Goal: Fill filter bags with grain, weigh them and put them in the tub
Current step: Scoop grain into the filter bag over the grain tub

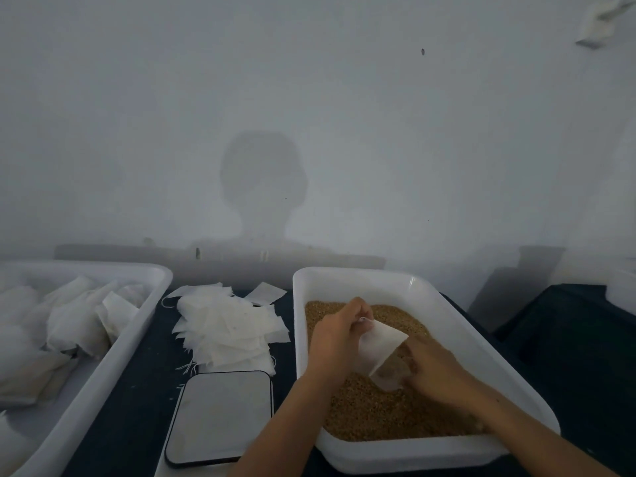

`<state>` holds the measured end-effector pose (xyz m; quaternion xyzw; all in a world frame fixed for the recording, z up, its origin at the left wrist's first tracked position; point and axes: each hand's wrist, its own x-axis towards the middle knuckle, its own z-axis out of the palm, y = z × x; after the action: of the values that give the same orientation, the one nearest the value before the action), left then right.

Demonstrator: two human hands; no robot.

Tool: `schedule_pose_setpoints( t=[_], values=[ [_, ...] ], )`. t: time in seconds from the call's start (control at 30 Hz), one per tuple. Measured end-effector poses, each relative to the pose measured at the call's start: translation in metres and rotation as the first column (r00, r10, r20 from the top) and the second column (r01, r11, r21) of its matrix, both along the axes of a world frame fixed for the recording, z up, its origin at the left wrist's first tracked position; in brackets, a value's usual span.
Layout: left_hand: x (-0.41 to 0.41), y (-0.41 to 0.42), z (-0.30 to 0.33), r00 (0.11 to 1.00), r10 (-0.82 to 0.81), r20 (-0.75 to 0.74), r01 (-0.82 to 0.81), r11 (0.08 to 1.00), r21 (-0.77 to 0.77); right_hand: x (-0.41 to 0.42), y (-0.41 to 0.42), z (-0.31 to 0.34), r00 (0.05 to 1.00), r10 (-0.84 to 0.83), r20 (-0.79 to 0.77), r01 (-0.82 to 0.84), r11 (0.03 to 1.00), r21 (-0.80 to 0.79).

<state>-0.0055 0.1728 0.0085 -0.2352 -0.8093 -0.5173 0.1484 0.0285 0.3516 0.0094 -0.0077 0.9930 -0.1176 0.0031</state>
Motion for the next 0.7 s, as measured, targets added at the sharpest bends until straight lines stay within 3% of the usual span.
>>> schedule_pose_setpoints(
  t=[0.03,0.1,0.2,0.27,0.33,0.43,0.57,0.7],
  values=[
    [0.002,0.001,0.0,0.999,-0.016,-0.04,0.015,1.0,-0.01,0.001,-0.002,0.002,1.0,0.017,-0.011,-0.018,0.983,-0.181],
    [0.004,0.0,0.001,0.996,-0.027,-0.083,0.029,0.999,0.026,0.004,-0.012,0.006,1.0,0.0,0.0,0.0,0.851,-0.526],
    [0.007,-0.002,0.006,0.998,-0.004,-0.064,0.017,0.981,0.195,0.002,-0.023,0.012,0.994,-0.088,-0.058,0.016,0.669,-0.743],
    [0.011,-0.006,0.013,0.998,-0.036,0.054,0.013,0.927,0.374,0.003,-0.032,0.019,0.986,-0.136,-0.096,0.0,0.579,-0.816],
    [0.013,-0.012,0.017,0.989,-0.067,0.135,-0.002,0.889,0.458,0.003,-0.042,0.027,0.976,-0.172,-0.134,-0.019,0.545,-0.838],
    [0.022,-0.03,0.022,0.988,-0.05,0.143,-0.009,0.922,0.387,0.006,-0.063,0.041,0.962,-0.198,-0.188,-0.08,0.455,-0.887],
    [0.031,-0.065,0.03,0.996,0.066,0.057,-0.079,0.96,0.267,0.013,-0.103,0.057,0.976,-0.124,-0.179,-0.142,0.257,-0.956],
    [0.04,-0.104,0.038,0.981,0.194,0.024,-0.192,0.935,0.299,0.018,-0.147,0.06,0.982,-0.094,-0.161,-0.141,0.195,-0.971]
  ],
)
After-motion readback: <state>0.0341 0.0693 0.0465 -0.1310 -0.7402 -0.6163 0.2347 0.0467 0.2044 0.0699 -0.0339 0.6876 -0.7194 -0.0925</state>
